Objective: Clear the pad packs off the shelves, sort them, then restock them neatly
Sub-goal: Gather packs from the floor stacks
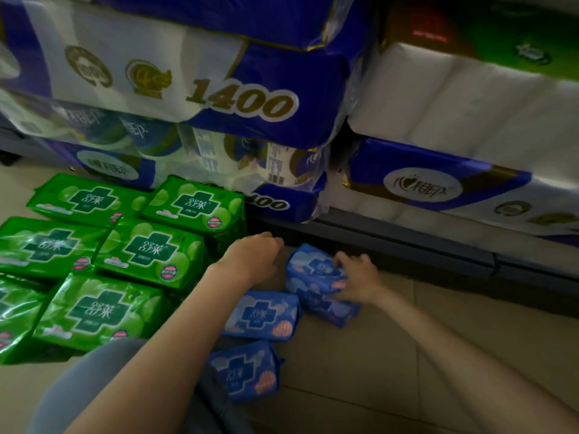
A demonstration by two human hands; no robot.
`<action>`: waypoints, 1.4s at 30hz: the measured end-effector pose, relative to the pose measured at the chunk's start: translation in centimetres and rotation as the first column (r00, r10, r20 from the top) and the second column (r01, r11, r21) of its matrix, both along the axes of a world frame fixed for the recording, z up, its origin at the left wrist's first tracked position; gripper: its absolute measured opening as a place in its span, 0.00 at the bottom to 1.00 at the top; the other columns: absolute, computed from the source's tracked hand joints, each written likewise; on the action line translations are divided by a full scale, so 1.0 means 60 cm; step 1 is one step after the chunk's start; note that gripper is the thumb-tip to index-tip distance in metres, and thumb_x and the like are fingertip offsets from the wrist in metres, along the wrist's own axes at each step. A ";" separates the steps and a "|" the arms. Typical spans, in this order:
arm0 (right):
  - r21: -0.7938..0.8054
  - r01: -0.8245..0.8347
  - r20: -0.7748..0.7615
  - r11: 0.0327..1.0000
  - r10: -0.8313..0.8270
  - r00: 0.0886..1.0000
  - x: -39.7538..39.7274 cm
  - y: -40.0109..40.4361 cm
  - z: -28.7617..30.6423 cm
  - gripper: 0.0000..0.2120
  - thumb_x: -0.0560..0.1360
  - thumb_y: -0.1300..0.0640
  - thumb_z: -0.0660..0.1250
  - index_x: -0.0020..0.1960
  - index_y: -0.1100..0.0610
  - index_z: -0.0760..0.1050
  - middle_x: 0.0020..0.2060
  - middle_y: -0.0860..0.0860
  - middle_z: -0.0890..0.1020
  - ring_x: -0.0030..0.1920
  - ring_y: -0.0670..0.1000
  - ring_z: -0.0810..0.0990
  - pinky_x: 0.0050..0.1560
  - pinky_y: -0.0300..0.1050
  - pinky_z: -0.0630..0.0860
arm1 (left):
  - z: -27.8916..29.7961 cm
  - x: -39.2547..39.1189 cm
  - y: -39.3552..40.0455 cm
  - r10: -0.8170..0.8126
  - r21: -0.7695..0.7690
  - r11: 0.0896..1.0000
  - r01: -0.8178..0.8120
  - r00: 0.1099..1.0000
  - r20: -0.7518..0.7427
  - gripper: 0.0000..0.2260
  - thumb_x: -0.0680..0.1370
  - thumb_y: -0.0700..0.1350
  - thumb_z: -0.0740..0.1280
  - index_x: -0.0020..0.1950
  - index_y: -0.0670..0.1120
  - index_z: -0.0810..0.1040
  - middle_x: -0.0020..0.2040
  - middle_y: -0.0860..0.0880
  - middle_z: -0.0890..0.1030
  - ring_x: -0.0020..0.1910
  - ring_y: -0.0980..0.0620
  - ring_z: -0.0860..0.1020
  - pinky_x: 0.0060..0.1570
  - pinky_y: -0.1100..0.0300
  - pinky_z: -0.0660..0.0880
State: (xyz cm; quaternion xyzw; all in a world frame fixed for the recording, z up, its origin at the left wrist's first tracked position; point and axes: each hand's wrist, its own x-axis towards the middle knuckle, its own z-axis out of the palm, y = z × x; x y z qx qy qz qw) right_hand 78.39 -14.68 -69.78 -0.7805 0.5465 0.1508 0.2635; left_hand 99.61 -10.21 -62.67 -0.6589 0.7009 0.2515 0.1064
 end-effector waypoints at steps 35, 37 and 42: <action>-0.362 -0.372 -0.307 0.855 0.268 0.913 -0.118 0.073 0.225 0.47 0.69 0.37 0.67 0.76 0.45 0.42 0.73 0.56 0.50 0.70 0.61 0.51 0.69 0.55 0.50 | -0.132 -0.058 0.110 -0.474 0.352 0.873 0.338 0.754 0.454 0.31 0.82 0.45 0.55 0.76 0.48 0.36 0.77 0.38 0.45 0.73 0.36 0.56 0.68 0.43 0.57; -0.364 -0.353 -0.285 0.862 0.258 0.923 -0.124 0.080 0.231 0.46 0.69 0.37 0.67 0.76 0.45 0.42 0.72 0.55 0.49 0.70 0.60 0.51 0.69 0.54 0.50 | -0.145 -0.055 0.105 -0.460 0.316 0.885 0.342 0.747 0.480 0.29 0.83 0.46 0.52 0.76 0.50 0.35 0.77 0.39 0.47 0.72 0.35 0.58 0.68 0.40 0.56; -0.357 -0.298 -0.260 0.885 0.213 0.942 -0.148 0.090 0.234 0.47 0.68 0.37 0.68 0.76 0.44 0.42 0.72 0.55 0.49 0.70 0.59 0.52 0.69 0.54 0.50 | -0.125 -0.065 0.080 -0.375 0.256 0.924 0.283 0.800 0.469 0.37 0.79 0.53 0.61 0.77 0.52 0.37 0.75 0.40 0.54 0.69 0.36 0.62 0.65 0.43 0.61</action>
